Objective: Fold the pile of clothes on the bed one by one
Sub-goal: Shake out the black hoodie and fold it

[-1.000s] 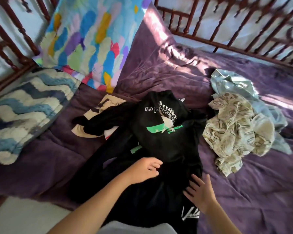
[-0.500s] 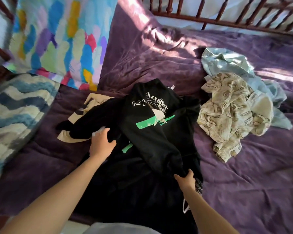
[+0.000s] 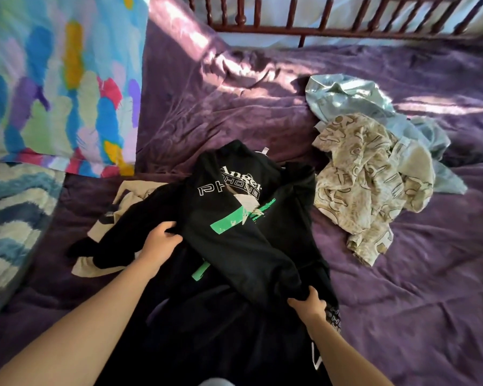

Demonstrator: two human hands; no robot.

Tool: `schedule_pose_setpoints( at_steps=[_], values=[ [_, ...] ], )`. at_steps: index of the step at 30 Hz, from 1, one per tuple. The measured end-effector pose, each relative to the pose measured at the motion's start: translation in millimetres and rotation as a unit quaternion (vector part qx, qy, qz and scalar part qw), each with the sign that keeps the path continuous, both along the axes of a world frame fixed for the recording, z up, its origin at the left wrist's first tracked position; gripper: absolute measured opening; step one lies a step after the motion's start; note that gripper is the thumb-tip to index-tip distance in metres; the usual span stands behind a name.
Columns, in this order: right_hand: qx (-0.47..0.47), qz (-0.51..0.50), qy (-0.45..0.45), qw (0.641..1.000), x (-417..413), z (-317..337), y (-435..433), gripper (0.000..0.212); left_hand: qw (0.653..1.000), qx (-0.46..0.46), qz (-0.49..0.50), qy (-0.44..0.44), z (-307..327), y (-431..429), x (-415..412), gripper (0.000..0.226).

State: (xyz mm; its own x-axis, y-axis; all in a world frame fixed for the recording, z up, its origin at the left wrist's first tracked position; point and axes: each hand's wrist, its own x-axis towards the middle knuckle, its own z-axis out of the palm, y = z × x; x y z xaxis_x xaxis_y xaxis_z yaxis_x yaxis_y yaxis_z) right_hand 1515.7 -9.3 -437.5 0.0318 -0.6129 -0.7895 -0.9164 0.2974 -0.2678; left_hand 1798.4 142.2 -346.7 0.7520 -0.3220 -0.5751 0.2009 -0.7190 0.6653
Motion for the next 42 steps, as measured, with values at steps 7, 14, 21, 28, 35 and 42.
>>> schedule_pose_setpoints(
  at_steps=[7,14,21,28,35,42],
  values=[
    [0.014,-0.114,-0.126,0.985,26,-5,21,0.046,0.998,-0.014,-0.050,0.017,1,0,-1,0.065],
    [0.020,-0.340,-0.282,0.897,7,52,9,0.009,0.993,0.029,-0.099,-0.058,1,1,7,0.065],
    [0.014,-0.420,-0.419,0.805,-40,121,-19,0.019,0.977,0.110,-0.064,-0.171,4,29,46,0.050],
    [-0.097,-0.233,-0.067,0.965,-60,58,17,0.067,0.926,0.263,-0.214,-0.165,7,18,17,0.063],
    [-0.246,0.357,0.001,0.901,-16,54,54,0.060,0.713,0.328,-0.540,-0.303,2,2,-7,0.059],
    [0.039,0.464,0.208,0.860,-45,39,52,0.054,0.662,0.288,-0.657,-0.217,-11,9,-30,0.042]
  ],
)
